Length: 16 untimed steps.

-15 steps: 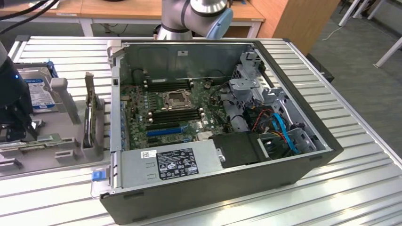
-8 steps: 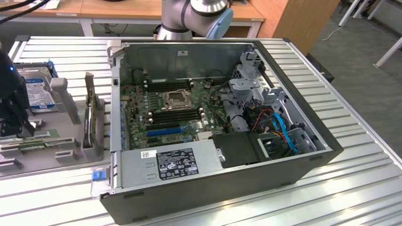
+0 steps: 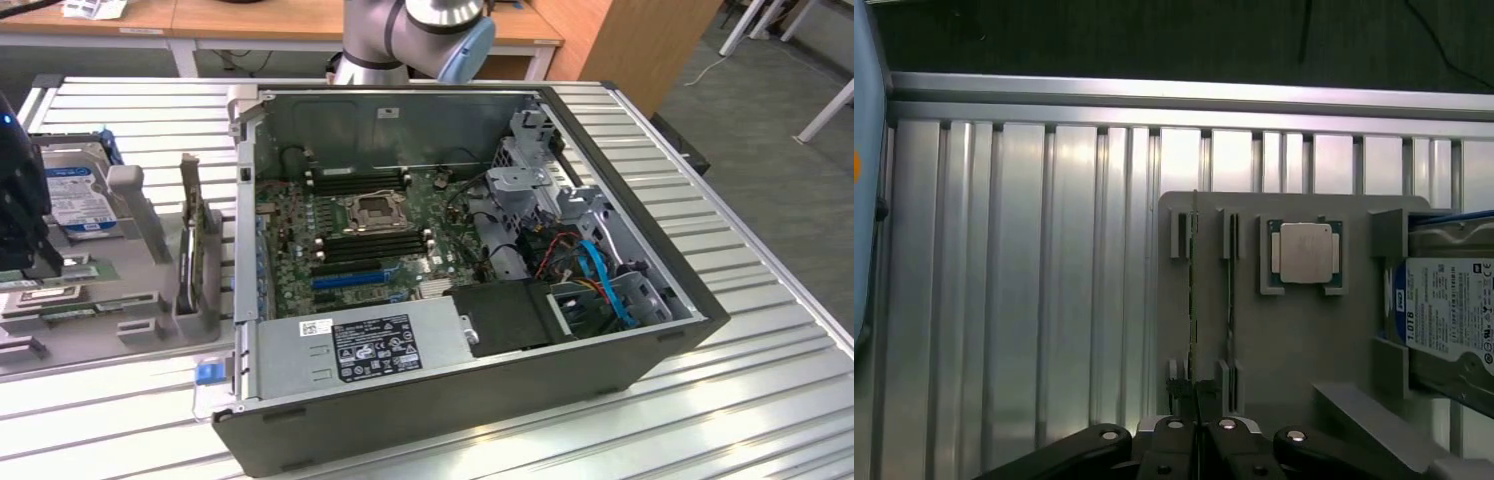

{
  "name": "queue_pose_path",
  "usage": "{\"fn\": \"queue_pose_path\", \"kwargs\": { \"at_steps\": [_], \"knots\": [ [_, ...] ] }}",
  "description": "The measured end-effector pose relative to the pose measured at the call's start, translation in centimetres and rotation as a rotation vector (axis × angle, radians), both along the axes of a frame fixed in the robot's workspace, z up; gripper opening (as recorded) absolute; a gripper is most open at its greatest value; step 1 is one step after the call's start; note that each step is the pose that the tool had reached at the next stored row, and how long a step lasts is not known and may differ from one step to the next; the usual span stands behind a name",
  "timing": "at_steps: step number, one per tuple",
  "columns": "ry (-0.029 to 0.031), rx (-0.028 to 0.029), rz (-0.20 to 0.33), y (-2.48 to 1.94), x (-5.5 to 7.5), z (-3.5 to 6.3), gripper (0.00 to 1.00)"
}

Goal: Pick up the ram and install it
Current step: 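Pick up the ram and move it above insertion slot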

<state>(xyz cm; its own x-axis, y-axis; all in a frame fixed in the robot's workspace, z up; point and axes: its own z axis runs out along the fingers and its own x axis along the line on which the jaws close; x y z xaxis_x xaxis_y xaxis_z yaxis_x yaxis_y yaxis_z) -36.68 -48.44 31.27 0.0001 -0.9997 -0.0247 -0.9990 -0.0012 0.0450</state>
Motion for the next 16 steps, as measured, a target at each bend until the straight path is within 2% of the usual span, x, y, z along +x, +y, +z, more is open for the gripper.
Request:
{"fn": "queue_pose_path", "kwargs": {
  "at_steps": [16],
  "knots": [
    [0.0001,0.0000,0.000,0.00,0.0,2.91,0.11]
  ]
}}
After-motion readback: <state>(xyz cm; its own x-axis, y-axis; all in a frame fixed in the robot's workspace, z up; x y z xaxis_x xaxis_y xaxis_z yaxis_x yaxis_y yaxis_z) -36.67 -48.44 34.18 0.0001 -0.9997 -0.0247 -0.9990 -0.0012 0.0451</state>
